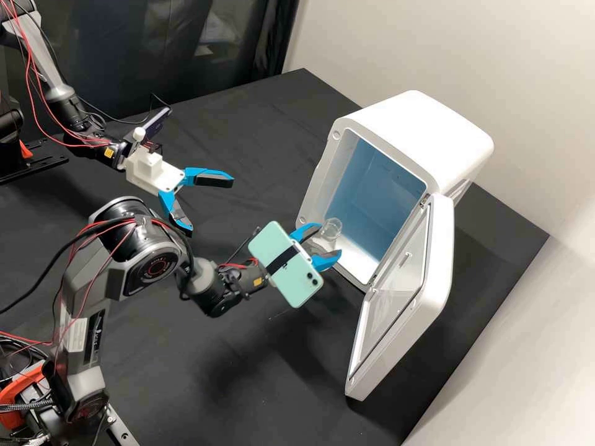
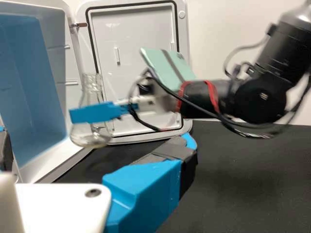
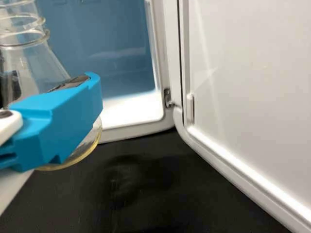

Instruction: Take the flask out of the incubator

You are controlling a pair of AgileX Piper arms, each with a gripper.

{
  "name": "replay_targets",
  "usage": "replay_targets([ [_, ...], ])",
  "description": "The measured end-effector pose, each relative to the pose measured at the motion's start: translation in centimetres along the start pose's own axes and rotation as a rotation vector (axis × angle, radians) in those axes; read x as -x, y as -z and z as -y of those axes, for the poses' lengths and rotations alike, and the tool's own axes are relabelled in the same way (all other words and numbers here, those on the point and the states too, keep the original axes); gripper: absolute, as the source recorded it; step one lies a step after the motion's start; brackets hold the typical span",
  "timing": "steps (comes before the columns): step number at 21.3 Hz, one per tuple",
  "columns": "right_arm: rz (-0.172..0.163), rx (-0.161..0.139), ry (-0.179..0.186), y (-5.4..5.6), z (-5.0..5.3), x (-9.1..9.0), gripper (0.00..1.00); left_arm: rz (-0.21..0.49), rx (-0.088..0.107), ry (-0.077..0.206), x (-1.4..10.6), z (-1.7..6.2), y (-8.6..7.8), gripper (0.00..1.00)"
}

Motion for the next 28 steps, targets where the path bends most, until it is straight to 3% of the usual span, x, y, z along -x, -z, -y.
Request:
replay_targets([
  [3, -0.009, 0.015, 0.042, -1.1, 0.6, 1.9, 0.0, 0.0, 0.0, -0.002, 0.1, -0.06, 0.0, 1.0],
  [10, 0.034, 0.015, 0.155, -2.8, 2.4, 5.7, 0.0, 0.0, 0.0, 0.001, 0.3, -0.04, 0.0, 1.0],
  [15, 0.067, 0.011, 0.217, -4.0, 4.0, 6.5, 0.0, 0.001, 0.0, -0.007, 0.5, -0.27, -0.1, 1.0],
  [18, 0.034, 0.019, 0.215, -4.0, 4.6, 6.4, 0.0, -0.001, 0.0, -0.003, 0.6, -0.15, 0.0, 1.0],
  [22, 0.026, 0.021, 0.218, -4.1, 4.9, 6.3, 0.0, -0.001, 0.0, -0.003, 0.6, -0.15, 0.0, 1.0],
  [23, 0.025, 0.021, 0.217, -4.1, 4.9, 6.3, 1.0, -0.001, 0.0, -0.003, 0.6, -0.15, 0.0, 1.0],
  [28, 0.023, 0.021, 0.215, -4.1, 4.9, 6.3, 1.0, -0.001, 0.0, -0.003, 0.6, -0.15, 0.0, 1.0],
])
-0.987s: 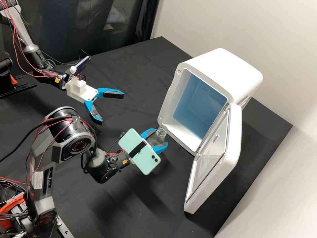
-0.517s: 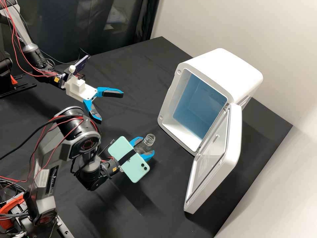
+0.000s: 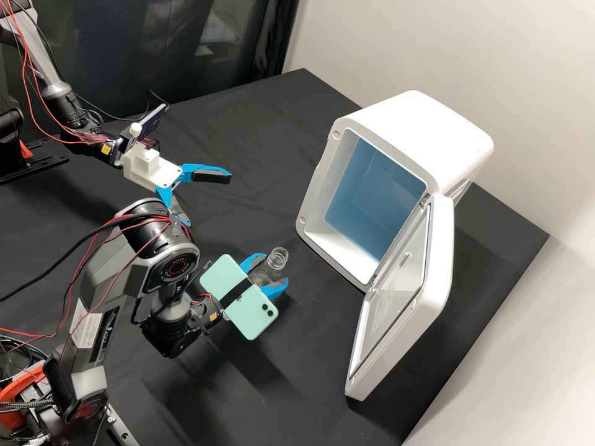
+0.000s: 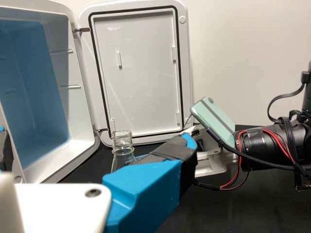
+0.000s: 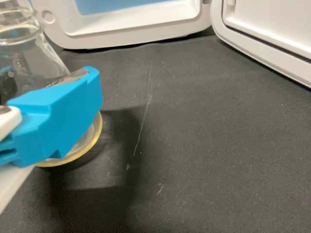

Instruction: Take the flask out of the incubator

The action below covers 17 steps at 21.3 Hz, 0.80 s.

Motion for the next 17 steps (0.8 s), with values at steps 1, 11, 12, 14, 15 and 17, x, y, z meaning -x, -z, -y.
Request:
replay_targets([
  [1, 0.0, 0.0, 0.0, 0.0, 0.0, 0.0, 1.0, 0.0, 0.0, 0.0, 0.0, 0.0, 0.0, 1.0],
  [11, 0.028, -0.001, 0.012, -0.26, 0.11, 0.0, 1.0, -0.001, 0.0, 0.006, 0.17, 0.15, 0.02, 1.0],
  [12, 0.029, -0.001, 0.012, -0.26, 0.11, 0.0, 1.0, -0.001, 0.0, 0.006, 0.17, 0.15, 0.02, 1.0],
  [14, 0.032, -0.003, 0.007, -0.29, 0.07, 0.01, 1.0, -0.001, 0.0, 0.006, 0.17, 0.15, 0.02, 1.0],
  [15, 0.032, -0.003, 0.007, -0.29, 0.07, 0.01, 1.0, -0.001, 0.0, 0.006, 0.17, 0.15, 0.02, 1.0],
  [17, 0.032, -0.003, 0.007, -0.26, 0.06, 0.05, 1.0, -0.001, 0.0, 0.004, 0.19, 0.07, 0.01, 1.0],
])
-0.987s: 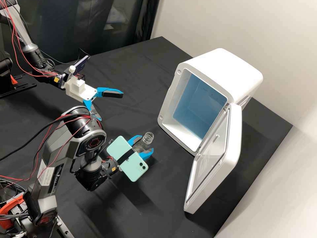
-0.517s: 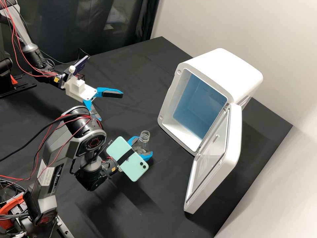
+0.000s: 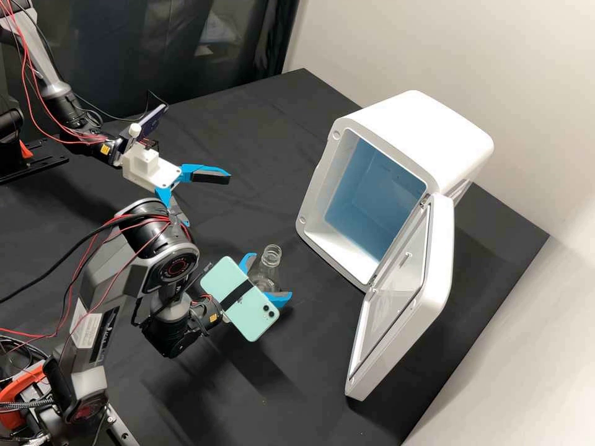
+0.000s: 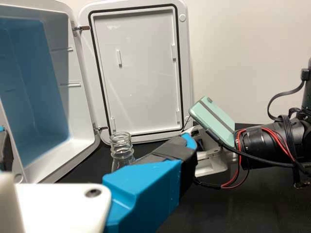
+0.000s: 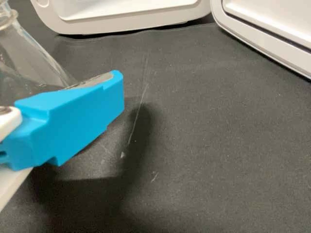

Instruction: Take the flask out of the incubator

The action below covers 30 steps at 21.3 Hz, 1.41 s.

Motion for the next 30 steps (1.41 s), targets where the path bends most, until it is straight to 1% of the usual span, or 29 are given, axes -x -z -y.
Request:
replay_targets([
  [2, 0.003, 0.0, 0.002, 0.0, 0.0, 0.2, 1.0, 0.001, 0.0, -0.003, 0.1, -0.11, 0.0, 1.0],
  [3, 0.0, -0.001, 0.0, 0.1, -0.1, 0.3, 1.0, -0.001, 0.0, -0.008, 0.1, -0.19, 0.0, 1.0],
  [5, -0.013, 0.004, -0.002, 0.5, -0.1, 0.7, 1.0, -0.001, 0.0, -0.006, 0.1, -0.15, 0.0, 1.0],
  [7, -0.038, 0.007, 0.005, 1.0, -0.2, 1.2, 1.0, -0.001, 0.0, -0.005, 0.1, -0.12, 0.0, 1.0],
  [10, -0.078, 0.004, 0.023, 1.8, -0.1, 2.4, 1.0, -0.012, -0.021, -0.002, 0.2, -0.02, 0.1, 1.0],
  [11, -0.088, 0.005, 0.024, 2.0, -0.1, 2.7, 1.0, -0.017, -0.02, -0.003, 0.2, -0.02, 0.1, 1.0],
  [12, -0.11, 0.003, 0.026, 2.5, 0.0, 3.3, 1.0, -0.029, -0.026, -0.005, 0.2, -0.04, 0.3, 1.0],
  [13, -0.123, -0.001, 0.03, 2.8, 0.1, 3.7, 1.0, -0.04, -0.025, -0.007, 0.2, -0.05, 0.4, 1.0],
  [15, -0.153, 0.004, 0.047, 3.5, 0.7, 4.5, 1.0, -0.05, -0.031, -0.009, 0.2, -0.08, 0.4, 1.0],
  [17, -0.17, 0.002, 0.04, 4.3, 1.3, 5.5, 1.0, -0.057, -0.03, -0.028, 0.2, -0.23, 0.4, 1.0],
  [18, -0.177, 0.001, 0.025, 4.8, 1.5, 5.9, 1.0, -0.06, -0.025, -0.045, 0.2, -0.39, 0.4, 1.0],
  [19, -0.185, 0.005, -0.016, 5.4, 1.4, 6.3, 1.0, -0.06, -0.022, -0.066, 0.3, -0.56, 0.3, 1.0],
  [20, -0.19, -0.007, -0.058, 5.9, 1.3, 6.6, 1.0, -0.058, -0.022, -0.078, 0.4, -0.57, 0.3, 1.0],
  [21, -0.203, -0.019, -0.082, 6.5, 1.4, 6.9, 1.0, -0.055, -0.023, -0.103, 0.5, -0.68, 0.3, 1.0],
  [22, -0.213, -0.041, -0.106, 7.0, 1.4, 7.2, 1.0, -0.053, -0.024, -0.12, 0.7, -0.65, 0.3, 1.0],
  [23, -0.227, -0.048, -0.115, 7.2, 1.3, 7.4, 1.0, -0.053, -0.017, -0.134, 0.8, -0.72, 0.3, 1.0],
  [24, -0.24, -0.066, -0.125, 7.4, 1.0, 7.6, 1.0, -0.052, -0.017, -0.149, 0.9, -0.81, 0.3, 1.0],
  [25, -0.254, -0.094, -0.137, 7.5, 0.7, 7.7, 1.0, -0.052, -0.015, -0.159, 0.9, -0.87, 0.3, 1.0],
  [26, -0.26, -0.103, -0.143, 7.6, 0.5, 7.8, 1.0, -0.051, -0.012, -0.162, 0.9, -0.89, 0.3, 1.0],
  [27, -0.266, -0.119, -0.162, 7.6, 0.2, 8.0, 1.0, -0.051, -0.008, -0.175, 1.0, -1.0, 0.2, 1.0],
  [29, -0.273, -0.127, -0.179, 7.7, -0.1, 8.1, 1.0, -0.065, 0.008, -0.186, 1.0, -1.04, 0.1, 1.0],
  [30, -0.274, -0.127, -0.182, 7.7, -0.1, 8.1, 1.0, -0.067, 0.012, -0.186, 1.0, -1.01, 0.0, 1.0],
])
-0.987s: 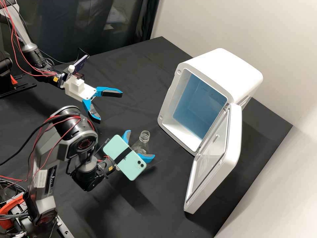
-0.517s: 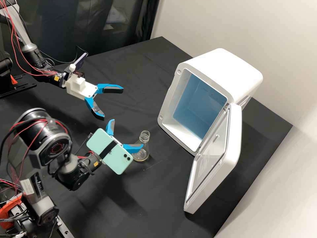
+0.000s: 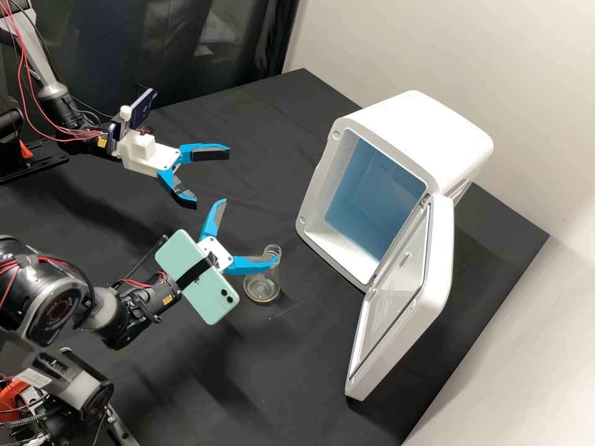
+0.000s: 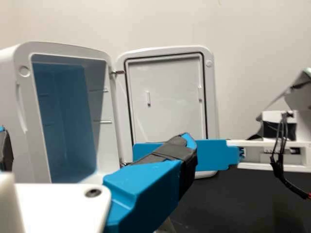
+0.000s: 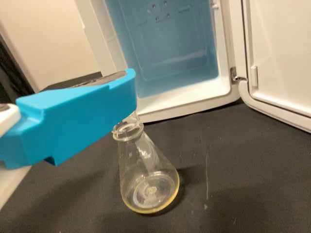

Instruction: Take the flask out of the incubator

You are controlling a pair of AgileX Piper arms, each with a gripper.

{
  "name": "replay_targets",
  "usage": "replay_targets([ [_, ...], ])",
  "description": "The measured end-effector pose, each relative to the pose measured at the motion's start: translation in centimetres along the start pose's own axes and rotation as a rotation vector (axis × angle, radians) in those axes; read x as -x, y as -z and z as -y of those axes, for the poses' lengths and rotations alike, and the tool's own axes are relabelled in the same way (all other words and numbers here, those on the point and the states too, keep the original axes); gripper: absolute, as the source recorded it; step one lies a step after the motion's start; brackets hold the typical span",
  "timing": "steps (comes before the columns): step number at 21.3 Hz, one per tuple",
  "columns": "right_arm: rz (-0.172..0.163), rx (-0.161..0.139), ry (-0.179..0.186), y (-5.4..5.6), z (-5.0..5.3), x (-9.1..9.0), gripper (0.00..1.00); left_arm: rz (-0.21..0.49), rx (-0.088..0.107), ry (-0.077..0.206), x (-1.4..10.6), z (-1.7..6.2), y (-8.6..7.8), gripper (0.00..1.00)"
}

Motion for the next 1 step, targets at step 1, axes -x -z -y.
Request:
replay_targets([
  [1, 0.0, 0.0, 0.0, 0.0, 0.0, 0.0, 1.0, -0.003, 0.002, 0.0, 0.02, 0.03, -0.11, 1.0],
])
